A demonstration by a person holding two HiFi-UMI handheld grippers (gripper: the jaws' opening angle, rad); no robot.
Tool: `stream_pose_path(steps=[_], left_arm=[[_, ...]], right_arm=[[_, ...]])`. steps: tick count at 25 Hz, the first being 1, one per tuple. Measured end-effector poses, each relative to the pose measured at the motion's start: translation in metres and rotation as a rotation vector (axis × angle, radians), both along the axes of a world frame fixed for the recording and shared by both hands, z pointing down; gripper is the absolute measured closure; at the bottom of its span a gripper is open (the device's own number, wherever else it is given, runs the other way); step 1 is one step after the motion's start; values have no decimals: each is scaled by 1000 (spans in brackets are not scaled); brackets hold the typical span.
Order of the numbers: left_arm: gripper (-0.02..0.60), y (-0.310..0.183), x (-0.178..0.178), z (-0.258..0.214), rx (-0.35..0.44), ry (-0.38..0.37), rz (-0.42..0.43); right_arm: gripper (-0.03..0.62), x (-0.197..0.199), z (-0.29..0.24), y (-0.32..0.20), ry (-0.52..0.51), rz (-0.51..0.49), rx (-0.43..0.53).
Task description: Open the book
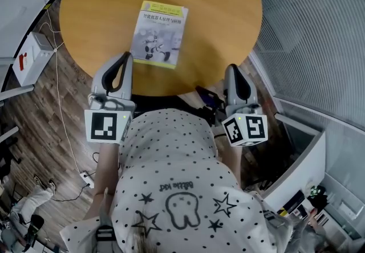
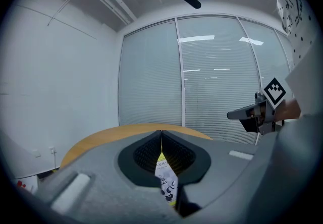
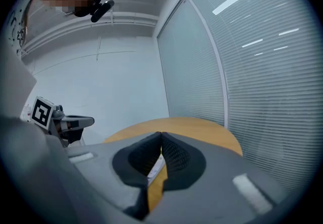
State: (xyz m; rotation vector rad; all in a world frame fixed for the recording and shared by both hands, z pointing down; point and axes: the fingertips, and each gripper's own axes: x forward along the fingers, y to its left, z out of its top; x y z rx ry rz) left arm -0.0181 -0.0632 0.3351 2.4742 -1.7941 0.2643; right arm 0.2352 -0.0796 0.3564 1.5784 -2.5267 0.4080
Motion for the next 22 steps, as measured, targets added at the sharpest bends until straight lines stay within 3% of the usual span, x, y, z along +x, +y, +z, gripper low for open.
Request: stream_pose_path(steps=[9,12,16,22], left_arm=[[569,1,-2,7,-11,-15,2],[569,-1,5,20,-21,-109,64],[569,-7,26,59,-66,-274,227],[566,-6,60,117,-161,-396,387]], right_arm=[[589,3,2,0,9,10,-3],[589,5,4,1,6,15,-9],[589,6,6,3,-5,23,-17],[589,13,9,9,-10,44,-30]])
